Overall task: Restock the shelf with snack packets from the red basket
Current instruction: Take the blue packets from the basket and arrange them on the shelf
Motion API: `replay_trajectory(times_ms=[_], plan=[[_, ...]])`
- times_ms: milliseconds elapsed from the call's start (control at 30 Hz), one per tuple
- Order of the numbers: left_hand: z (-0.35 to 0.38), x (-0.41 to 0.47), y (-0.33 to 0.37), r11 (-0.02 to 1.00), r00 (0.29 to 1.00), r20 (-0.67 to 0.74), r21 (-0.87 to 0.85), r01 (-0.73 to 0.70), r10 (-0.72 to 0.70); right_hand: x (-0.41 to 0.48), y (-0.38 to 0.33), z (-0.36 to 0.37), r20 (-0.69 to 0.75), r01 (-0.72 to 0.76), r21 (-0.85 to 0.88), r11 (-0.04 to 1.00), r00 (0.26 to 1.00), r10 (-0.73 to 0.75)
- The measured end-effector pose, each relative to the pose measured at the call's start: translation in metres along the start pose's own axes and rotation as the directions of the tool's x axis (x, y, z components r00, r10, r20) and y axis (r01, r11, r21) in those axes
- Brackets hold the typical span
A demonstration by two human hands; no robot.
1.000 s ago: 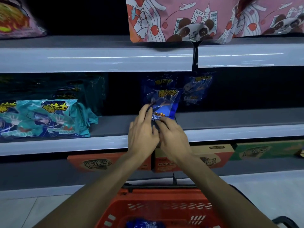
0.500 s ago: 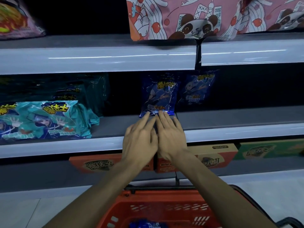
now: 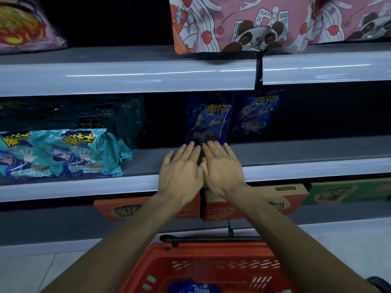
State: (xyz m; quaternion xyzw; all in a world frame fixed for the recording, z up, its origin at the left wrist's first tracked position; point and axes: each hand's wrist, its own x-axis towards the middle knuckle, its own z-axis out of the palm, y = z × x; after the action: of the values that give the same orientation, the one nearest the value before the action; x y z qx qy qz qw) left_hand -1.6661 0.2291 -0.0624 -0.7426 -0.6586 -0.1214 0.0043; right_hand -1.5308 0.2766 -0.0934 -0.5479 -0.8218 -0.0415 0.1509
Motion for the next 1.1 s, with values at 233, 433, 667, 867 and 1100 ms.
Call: replay_trajectory(times_ms=[233, 433, 667, 867, 1100], plan=[[-0.007, 0.03, 0.004, 0.977, 0.997, -0.005, 0.201, -0.076, 0.079, -0.005, 0.015, -0.009, -0.171, -0.046, 0.007, 0.999, 0.984, 0.047], [-0.016, 0.05, 0.016, 0.973, 0.999, 0.004, 0.23, -0.034, 0.033, 0.012, 0.024, -0.016, -0.161, -0.044, -0.027, 0.999, 0.986, 0.039], [-0.013, 0.044, 0.021, 0.975, 1.0, -0.008, 0.223, -0.013, 0.016, 0.01, 0.028, -0.019, -0.139, -0.027, -0.027, 0.999, 0.99, 0.023], [-0.016, 0.015, 0.025, 0.981, 0.999, 0.025, 0.188, -0.04, 0.036, -0.013, 0.018, -0.033, -0.066, -0.009, 0.029, 1.0, 0.998, 0.011], [-0.024, -0.021, 0.032, 0.996, 0.994, 0.096, 0.078, 0.037, -0.044, -0.002, 0.009, -0.032, 0.103, -0.023, 0.049, 0.999, 0.995, 0.018]])
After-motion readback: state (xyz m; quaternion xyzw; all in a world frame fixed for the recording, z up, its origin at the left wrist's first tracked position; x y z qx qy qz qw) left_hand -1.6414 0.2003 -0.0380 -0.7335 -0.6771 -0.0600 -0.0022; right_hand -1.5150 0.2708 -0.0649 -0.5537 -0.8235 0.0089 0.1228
